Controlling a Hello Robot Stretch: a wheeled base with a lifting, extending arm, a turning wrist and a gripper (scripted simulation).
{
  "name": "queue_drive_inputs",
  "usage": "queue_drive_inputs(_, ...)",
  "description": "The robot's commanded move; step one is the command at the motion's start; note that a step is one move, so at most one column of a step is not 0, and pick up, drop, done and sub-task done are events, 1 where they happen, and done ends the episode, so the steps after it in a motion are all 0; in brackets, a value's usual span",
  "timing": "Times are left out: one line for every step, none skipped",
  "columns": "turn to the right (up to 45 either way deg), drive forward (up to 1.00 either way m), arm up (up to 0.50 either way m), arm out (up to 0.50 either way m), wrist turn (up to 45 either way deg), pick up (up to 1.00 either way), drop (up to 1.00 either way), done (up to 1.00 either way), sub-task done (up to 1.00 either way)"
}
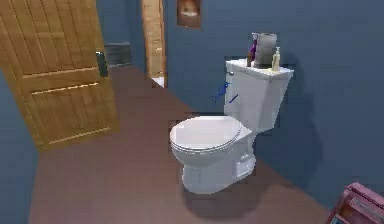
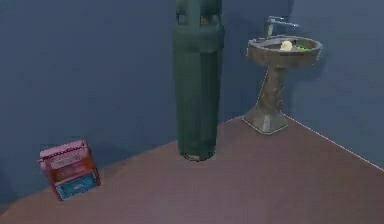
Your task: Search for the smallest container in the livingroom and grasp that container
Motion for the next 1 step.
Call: queue_drive_inputs(-27.0, 0.0, 0.0, 0.0, 0.0, 0.0, 0.0, 0.0, 0.0)
